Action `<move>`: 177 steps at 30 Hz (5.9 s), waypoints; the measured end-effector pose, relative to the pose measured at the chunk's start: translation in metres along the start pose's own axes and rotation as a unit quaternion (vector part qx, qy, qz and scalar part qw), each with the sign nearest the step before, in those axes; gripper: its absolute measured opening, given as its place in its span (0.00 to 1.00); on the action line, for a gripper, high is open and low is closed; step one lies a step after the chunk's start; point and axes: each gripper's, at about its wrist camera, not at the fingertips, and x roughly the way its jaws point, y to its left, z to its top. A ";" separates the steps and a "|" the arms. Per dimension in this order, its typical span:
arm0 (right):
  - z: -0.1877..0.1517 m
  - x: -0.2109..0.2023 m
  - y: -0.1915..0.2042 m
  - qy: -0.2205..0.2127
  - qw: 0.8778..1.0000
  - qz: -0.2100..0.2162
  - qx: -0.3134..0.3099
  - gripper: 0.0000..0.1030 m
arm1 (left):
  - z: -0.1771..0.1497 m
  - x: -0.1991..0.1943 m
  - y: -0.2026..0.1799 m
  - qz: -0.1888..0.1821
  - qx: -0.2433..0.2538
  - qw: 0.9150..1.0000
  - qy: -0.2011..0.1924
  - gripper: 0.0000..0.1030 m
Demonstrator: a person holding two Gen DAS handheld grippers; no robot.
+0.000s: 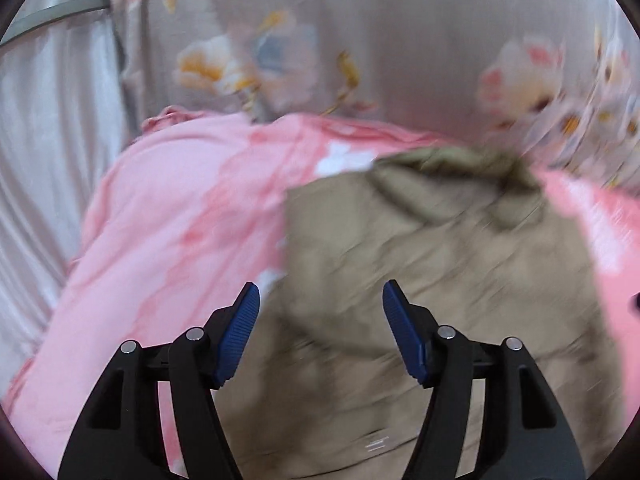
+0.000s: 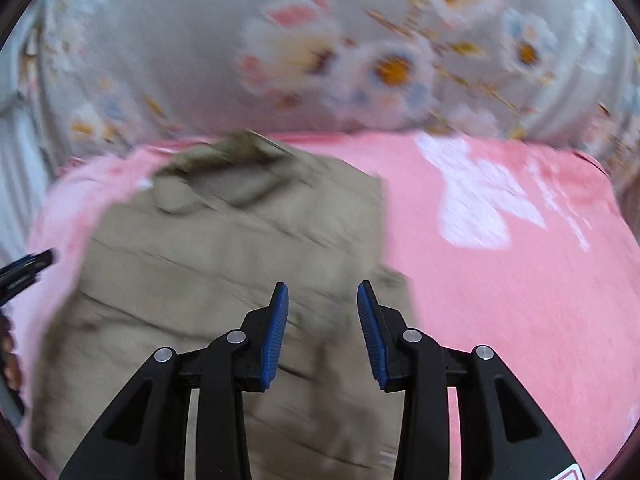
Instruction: Fold large clothes
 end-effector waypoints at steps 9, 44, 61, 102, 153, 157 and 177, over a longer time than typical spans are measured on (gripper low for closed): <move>-0.002 0.089 0.077 0.086 0.995 0.047 -0.037 0.15 | -0.014 0.086 -0.054 -0.034 -0.001 0.994 0.100 0.53; -0.042 0.126 0.069 0.081 0.995 0.044 -0.040 0.09 | -0.061 0.102 -0.074 0.032 0.056 0.997 0.053 0.54; -0.041 0.127 0.063 0.080 0.995 0.064 -0.019 0.09 | -0.061 0.102 -0.073 0.030 0.055 0.997 0.052 0.54; 0.048 0.212 0.007 0.095 0.985 0.112 0.087 0.00 | 0.028 0.200 -0.066 -0.167 -0.079 0.977 0.106 0.04; 0.068 0.244 0.034 0.068 0.998 0.009 0.006 0.00 | 0.058 0.231 -0.084 -0.091 -0.017 0.993 0.075 0.22; 0.068 0.244 0.032 0.067 0.998 0.013 0.011 0.00 | 0.058 0.232 -0.085 -0.086 -0.012 0.993 0.074 0.22; 0.069 0.246 0.033 0.064 0.998 0.010 0.012 0.00 | 0.060 0.239 -0.104 -0.050 0.024 0.996 0.071 0.22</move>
